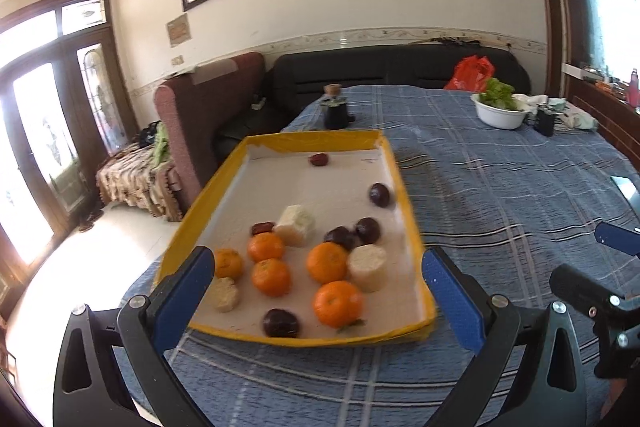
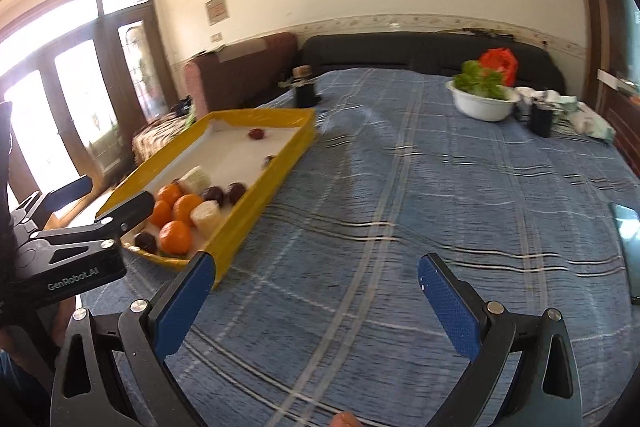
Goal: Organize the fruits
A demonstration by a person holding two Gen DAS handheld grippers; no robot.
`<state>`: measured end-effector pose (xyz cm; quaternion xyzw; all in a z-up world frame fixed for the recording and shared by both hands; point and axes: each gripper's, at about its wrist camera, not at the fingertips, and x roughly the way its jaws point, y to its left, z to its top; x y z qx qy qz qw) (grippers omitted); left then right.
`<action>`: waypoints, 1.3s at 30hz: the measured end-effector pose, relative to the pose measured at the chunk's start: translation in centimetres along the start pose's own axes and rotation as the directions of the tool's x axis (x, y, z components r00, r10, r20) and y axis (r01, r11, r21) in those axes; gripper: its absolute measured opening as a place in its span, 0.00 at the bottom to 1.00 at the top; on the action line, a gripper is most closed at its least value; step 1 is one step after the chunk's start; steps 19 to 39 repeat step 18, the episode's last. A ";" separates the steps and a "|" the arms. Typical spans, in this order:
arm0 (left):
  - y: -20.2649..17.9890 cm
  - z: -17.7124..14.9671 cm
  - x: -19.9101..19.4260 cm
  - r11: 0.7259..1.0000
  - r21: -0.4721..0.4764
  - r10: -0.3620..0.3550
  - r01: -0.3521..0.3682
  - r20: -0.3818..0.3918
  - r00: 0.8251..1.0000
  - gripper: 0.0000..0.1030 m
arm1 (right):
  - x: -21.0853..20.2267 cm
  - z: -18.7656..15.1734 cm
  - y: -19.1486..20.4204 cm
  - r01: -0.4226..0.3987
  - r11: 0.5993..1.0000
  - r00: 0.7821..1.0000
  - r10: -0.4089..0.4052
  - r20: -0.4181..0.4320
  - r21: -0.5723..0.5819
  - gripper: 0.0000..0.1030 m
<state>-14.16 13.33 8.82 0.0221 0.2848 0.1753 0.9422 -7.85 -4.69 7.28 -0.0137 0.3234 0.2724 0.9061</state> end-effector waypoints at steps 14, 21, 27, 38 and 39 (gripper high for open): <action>-13.6 2.3 1.9 0.943 0.175 -0.255 0.281 -0.160 0.954 1.00 | -3.7 -0.5 -11.0 0.308 0.932 0.951 -0.296 -0.089 0.190 1.00; -16.8 1.7 3.1 0.918 0.235 -0.262 0.319 -0.243 0.934 1.00 | -3.0 -0.8 -12.4 0.364 0.905 0.929 -0.336 -0.155 0.219 1.00; -16.8 1.7 3.1 0.918 0.235 -0.262 0.319 -0.243 0.934 1.00 | -3.0 -0.8 -12.4 0.364 0.905 0.929 -0.336 -0.155 0.219 1.00; -16.8 1.7 3.1 0.918 0.235 -0.262 0.319 -0.243 0.934 1.00 | -3.0 -0.8 -12.4 0.364 0.905 0.929 -0.336 -0.155 0.219 1.00; -16.8 1.7 3.1 0.918 0.235 -0.262 0.319 -0.243 0.934 1.00 | -3.0 -0.8 -12.4 0.364 0.905 0.929 -0.336 -0.155 0.219 1.00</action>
